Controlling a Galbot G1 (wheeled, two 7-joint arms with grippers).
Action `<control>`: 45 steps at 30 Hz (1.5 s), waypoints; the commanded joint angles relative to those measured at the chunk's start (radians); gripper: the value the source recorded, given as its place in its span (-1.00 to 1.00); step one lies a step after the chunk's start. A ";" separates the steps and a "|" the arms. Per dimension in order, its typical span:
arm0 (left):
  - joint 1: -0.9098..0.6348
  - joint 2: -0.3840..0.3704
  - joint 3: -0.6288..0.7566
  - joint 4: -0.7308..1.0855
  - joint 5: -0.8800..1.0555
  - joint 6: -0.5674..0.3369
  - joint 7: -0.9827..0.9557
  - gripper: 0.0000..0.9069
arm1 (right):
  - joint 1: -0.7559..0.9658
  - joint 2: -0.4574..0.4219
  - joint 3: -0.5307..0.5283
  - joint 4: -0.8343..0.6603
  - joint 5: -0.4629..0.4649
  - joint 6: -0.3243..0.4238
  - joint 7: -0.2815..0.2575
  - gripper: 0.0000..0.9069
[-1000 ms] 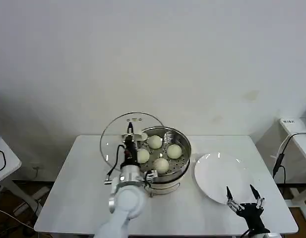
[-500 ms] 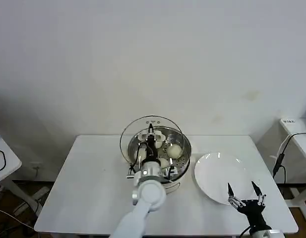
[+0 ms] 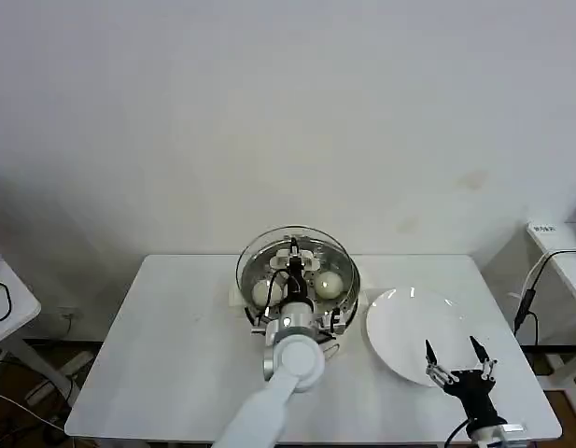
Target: Take steamed baozi put them in steamer then cover it.
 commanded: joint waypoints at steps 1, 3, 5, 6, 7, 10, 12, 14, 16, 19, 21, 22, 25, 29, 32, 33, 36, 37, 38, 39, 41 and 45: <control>0.001 -0.005 0.019 -0.012 -0.033 0.021 0.055 -1.00 | 0.001 -0.004 -0.005 -0.005 -0.011 -0.001 0.000 1.00; -0.001 -0.006 0.019 -0.013 -0.033 0.022 0.058 -1.00 | 0.001 -0.002 -0.005 -0.007 -0.014 -0.001 0.000 1.00; -0.001 -0.005 0.019 -0.013 -0.033 0.023 0.060 -1.00 | 0.001 0.000 -0.006 -0.007 -0.017 -0.001 0.000 1.00; 0.001 -0.005 0.019 -0.010 -0.033 0.023 0.060 -1.00 | 0.001 0.000 -0.007 -0.007 -0.017 -0.001 0.000 1.00; 0.003 -0.005 0.020 -0.009 -0.033 0.022 0.060 -1.00 | 0.001 -0.001 -0.007 -0.008 -0.017 0.000 -0.001 1.00; 0.006 -0.005 0.019 -0.004 -0.038 0.023 0.061 -1.00 | 0.002 -0.001 -0.007 -0.010 -0.018 0.000 -0.001 1.00; 0.003 -0.005 0.015 -0.001 -0.043 0.022 0.063 -1.00 | 0.003 -0.002 -0.008 -0.011 -0.019 0.002 -0.002 1.00; -0.002 -0.004 0.010 0.003 -0.046 0.022 0.064 -1.00 | 0.004 -0.002 -0.008 -0.014 -0.021 0.004 -0.002 1.00; -0.003 -0.004 0.007 0.004 -0.046 0.022 0.064 -1.00 | 0.005 -0.002 -0.009 -0.017 -0.023 0.005 -0.002 1.00; -0.001 -0.005 0.011 -0.010 -0.072 0.024 0.083 -1.00 | 0.006 -0.002 -0.009 -0.022 -0.026 0.008 -0.002 1.00; -0.003 -0.006 0.015 -0.008 -0.080 0.023 0.079 -1.00 | 0.007 -0.001 -0.009 -0.024 -0.029 0.010 -0.002 1.00; -0.004 -0.005 0.015 -0.006 -0.081 0.023 0.077 -1.00 | 0.006 -0.001 -0.009 -0.023 -0.028 0.010 -0.002 1.00; -0.008 -0.004 0.005 0.005 -0.078 0.019 0.069 -1.00 | 0.006 0.000 -0.010 -0.021 -0.026 0.010 -0.002 1.00; -0.008 -0.004 0.003 0.004 -0.080 0.017 0.066 -1.00 | 0.008 -0.001 -0.010 -0.024 -0.027 0.011 -0.002 1.00; -0.006 -0.005 0.003 0.006 -0.079 0.012 0.057 -1.00 | 0.008 0.000 -0.010 -0.025 -0.027 0.012 -0.003 1.00; -0.005 -0.005 0.003 0.008 -0.077 0.010 0.051 -1.00 | 0.008 0.000 -0.010 -0.025 -0.027 0.012 -0.003 1.00; 0.000 -0.004 -0.005 0.013 -0.057 -0.010 0.036 -1.00 | 0.008 0.000 -0.008 -0.026 -0.027 0.013 -0.004 1.00; 0.002 -0.004 -0.007 0.013 -0.049 -0.013 0.035 -1.00 | 0.008 0.000 -0.008 -0.026 -0.027 0.014 -0.004 1.00; 0.003 -0.004 -0.008 0.013 -0.042 -0.017 0.031 -1.00 | 0.008 0.000 -0.008 -0.027 -0.028 0.014 -0.004 1.00; 0.005 -0.004 -0.010 0.011 -0.034 -0.024 0.030 -1.00 | 0.008 0.001 -0.008 -0.027 -0.028 0.014 -0.004 1.00; 0.008 -0.003 -0.010 0.006 -0.024 -0.032 0.029 -1.00 | 0.008 0.002 -0.008 -0.028 -0.028 0.014 -0.004 1.00; 0.009 -0.002 -0.011 -0.001 -0.011 -0.043 0.035 -1.00 | 0.011 0.003 -0.008 -0.031 -0.028 0.015 -0.005 1.00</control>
